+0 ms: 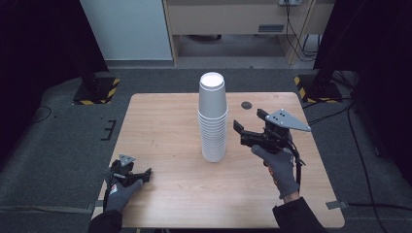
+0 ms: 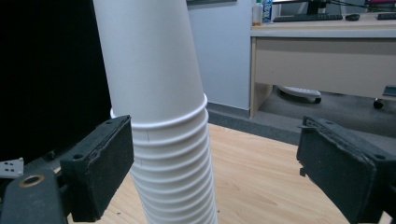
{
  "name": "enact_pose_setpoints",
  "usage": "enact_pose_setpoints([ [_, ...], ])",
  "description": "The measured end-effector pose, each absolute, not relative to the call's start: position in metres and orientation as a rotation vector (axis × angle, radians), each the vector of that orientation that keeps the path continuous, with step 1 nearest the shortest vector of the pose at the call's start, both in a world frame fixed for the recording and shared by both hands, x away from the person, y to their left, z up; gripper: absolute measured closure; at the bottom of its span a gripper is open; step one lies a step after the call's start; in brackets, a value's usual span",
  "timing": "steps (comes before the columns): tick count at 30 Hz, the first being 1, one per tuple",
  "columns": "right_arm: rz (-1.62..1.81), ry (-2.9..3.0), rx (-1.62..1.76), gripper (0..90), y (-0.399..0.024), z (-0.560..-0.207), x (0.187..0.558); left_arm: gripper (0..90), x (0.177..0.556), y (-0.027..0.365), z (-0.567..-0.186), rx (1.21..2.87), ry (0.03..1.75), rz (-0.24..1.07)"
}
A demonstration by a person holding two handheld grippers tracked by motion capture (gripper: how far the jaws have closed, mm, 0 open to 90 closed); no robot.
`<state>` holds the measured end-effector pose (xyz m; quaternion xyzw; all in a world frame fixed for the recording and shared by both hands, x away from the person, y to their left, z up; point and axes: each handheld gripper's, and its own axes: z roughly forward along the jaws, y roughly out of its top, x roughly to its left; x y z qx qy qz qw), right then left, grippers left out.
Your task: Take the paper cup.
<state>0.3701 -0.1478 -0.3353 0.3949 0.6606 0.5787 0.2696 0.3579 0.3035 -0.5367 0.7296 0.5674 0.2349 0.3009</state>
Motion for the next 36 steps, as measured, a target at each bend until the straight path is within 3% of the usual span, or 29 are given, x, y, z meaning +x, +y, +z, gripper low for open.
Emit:
enact_pose_setpoints([
  [18, 1.599, 1.8, 0.999, 12.0, -0.116, -0.305, 0.391, 3.0, 0.358, 0.304, -0.537, 1.937, 1.505, 0.623],
  [36, 1.605, 1.836, 0.974, 11.8, -0.082, -0.301, 0.411, 2.8, 0.358, 0.304, -0.537, 1.937, 1.505, 0.622],
])
